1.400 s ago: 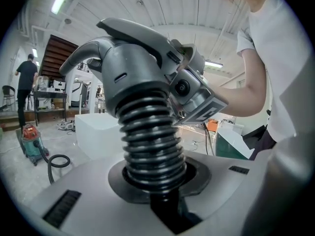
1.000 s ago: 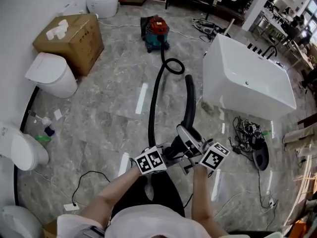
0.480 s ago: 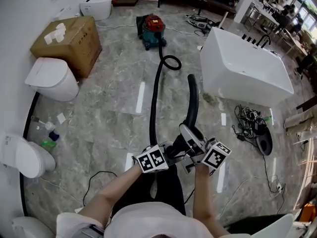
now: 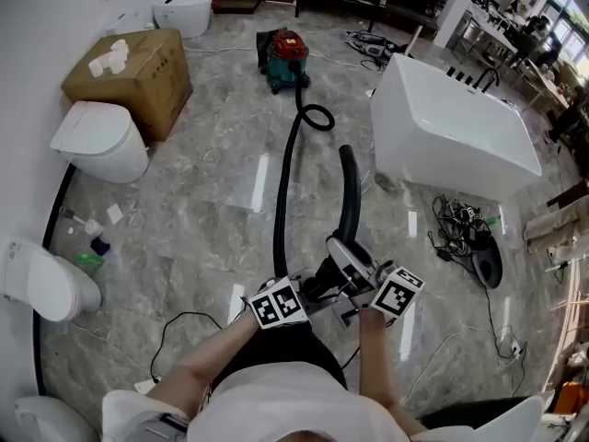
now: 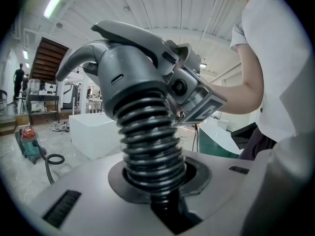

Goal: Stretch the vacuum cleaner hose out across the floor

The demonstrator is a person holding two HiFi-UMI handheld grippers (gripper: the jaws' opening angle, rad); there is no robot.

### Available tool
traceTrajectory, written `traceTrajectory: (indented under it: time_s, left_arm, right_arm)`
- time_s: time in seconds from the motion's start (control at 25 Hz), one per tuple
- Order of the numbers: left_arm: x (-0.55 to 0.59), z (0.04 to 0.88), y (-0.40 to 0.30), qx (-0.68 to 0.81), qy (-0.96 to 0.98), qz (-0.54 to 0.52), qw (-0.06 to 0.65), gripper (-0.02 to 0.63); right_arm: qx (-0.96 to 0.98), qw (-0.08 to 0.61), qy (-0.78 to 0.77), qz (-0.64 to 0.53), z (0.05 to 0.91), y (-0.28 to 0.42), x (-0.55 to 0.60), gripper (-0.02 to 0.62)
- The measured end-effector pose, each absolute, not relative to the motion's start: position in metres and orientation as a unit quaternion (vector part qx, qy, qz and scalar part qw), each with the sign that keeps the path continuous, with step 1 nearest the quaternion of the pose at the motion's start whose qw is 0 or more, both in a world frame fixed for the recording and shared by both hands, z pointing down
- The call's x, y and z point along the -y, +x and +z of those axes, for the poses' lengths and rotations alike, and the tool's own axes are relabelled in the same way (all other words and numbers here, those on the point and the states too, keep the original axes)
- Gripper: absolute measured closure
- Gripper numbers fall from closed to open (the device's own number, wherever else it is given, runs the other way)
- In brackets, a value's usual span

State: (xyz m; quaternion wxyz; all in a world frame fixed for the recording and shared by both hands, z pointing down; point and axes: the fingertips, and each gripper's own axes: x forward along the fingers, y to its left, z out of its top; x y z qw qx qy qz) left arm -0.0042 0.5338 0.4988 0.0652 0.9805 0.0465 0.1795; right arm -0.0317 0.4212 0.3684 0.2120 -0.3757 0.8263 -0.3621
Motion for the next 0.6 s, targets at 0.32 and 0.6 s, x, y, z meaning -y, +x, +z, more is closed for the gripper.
traceTrajectory:
  time_s: [0.32, 0.6]
  left_arm:
    - [-0.536, 0.506, 0.001, -0.036, 0.978, 0.2, 0.043, 0.511]
    - [-0.52, 0.496, 0.011, -0.023, 0.982, 0.188, 0.025, 0.511]
  right_arm:
    - [-0.826, 0.227, -0.375, -0.355, 0.364, -0.015, -0.431, 0.407]
    - [-0.813, 0.238, -0.416, -0.331, 0.36, 0.009, -0.426, 0.395]
